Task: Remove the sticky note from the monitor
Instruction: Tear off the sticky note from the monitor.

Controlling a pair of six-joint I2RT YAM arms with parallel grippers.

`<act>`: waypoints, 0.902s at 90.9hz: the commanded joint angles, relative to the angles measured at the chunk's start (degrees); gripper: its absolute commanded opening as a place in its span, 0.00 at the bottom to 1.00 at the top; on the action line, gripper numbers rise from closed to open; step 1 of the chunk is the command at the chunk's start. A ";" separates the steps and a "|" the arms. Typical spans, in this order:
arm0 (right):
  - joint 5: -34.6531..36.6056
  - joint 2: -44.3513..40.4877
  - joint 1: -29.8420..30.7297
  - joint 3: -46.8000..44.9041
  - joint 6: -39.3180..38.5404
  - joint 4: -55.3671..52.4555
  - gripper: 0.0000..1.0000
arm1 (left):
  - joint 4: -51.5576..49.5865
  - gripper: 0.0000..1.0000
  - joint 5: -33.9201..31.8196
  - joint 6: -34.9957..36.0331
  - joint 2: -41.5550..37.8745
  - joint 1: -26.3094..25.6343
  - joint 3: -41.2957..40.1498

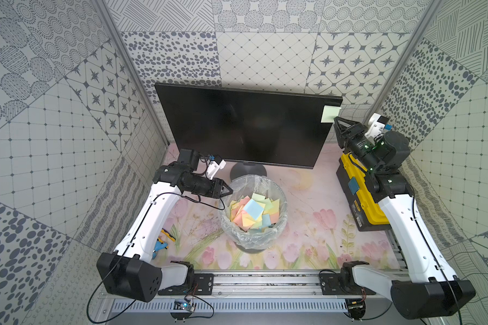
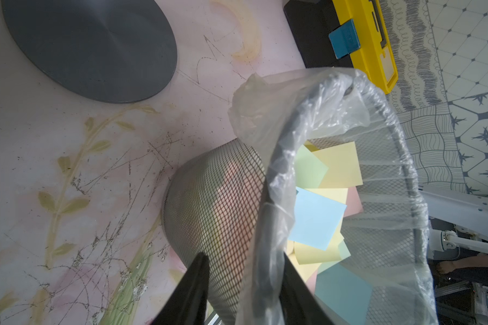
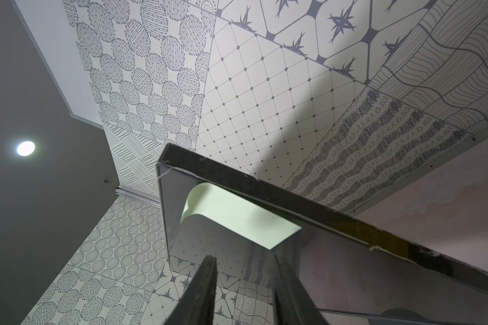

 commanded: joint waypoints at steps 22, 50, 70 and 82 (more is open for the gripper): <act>0.24 0.43 -0.23 1.42 -0.69 2.00 0.47 | -1.09 0.42 1.67 0.75 -0.04 0.10 0.80; 1.65 0.23 -0.52 -0.47 -1.58 0.71 0.55 | -1.12 0.42 1.72 0.75 0.02 0.08 0.83; 1.20 2.25 -0.54 1.07 -1.56 1.32 0.54 | -1.11 0.42 1.63 0.75 0.04 0.05 0.80; 1.27 2.92 -0.57 1.42 -1.63 1.51 0.54 | -1.12 0.42 1.54 0.75 0.06 0.08 0.80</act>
